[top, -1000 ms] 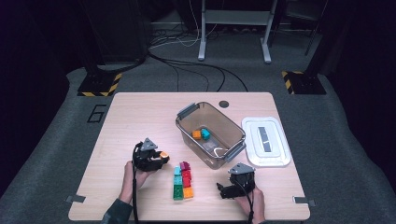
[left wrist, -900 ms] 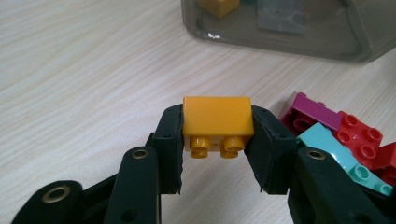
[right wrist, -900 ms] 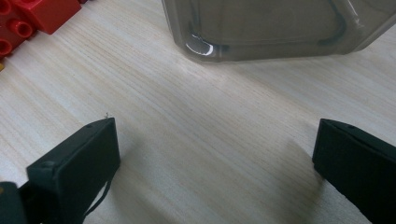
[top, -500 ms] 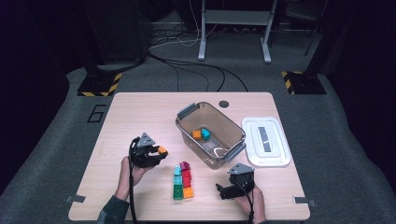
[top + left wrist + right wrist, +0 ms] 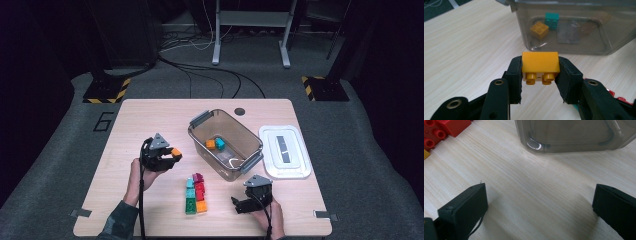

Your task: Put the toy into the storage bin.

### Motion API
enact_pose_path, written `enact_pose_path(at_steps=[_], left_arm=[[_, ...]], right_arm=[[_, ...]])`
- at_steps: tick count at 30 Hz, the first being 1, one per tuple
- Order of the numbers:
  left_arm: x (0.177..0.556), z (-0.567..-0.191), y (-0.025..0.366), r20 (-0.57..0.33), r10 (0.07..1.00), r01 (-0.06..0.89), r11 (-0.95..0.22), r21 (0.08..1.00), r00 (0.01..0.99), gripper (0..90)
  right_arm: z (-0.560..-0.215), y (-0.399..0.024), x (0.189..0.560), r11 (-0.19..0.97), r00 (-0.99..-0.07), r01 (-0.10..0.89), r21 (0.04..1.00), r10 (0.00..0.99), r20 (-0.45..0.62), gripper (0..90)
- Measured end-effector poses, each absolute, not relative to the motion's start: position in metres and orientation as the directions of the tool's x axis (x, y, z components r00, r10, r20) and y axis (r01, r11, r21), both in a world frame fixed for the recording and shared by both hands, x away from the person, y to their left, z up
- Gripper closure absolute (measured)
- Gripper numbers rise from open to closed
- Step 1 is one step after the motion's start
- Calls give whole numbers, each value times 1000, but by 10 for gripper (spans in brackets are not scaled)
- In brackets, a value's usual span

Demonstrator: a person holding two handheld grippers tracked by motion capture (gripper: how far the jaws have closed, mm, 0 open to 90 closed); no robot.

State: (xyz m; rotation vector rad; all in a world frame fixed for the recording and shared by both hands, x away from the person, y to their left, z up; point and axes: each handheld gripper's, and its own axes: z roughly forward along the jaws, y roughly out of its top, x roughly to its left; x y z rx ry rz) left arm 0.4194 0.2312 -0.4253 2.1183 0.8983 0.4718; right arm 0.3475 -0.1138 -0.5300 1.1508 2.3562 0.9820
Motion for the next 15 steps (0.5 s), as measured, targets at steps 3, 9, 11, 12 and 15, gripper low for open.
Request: enact_pose_path(at_steps=[3,9,11,12,15], left_arm=[[422,-419,229,44,726,431,-454,780,686,586],[425,-405,224,66,717,411,-470,781,694,586],[426,-401,223,73,714,400,-471,786,696,586],[427,-399,222,69,716,403,-467,787,695,586],[429,-392,221,78,708,389,-473,791,702,586]], right_arm=[[-530,-114,347,433,-614,554,711,790,-2,0],[-530,-114,348,432,-613,555,711,790,-2,0],[-530,-114,347,431,-612,556,711,791,-1,0],[-530,-114,347,431,-612,556,711,791,-1,0],[-530,-114,347,431,-612,556,711,791,-1,0]])
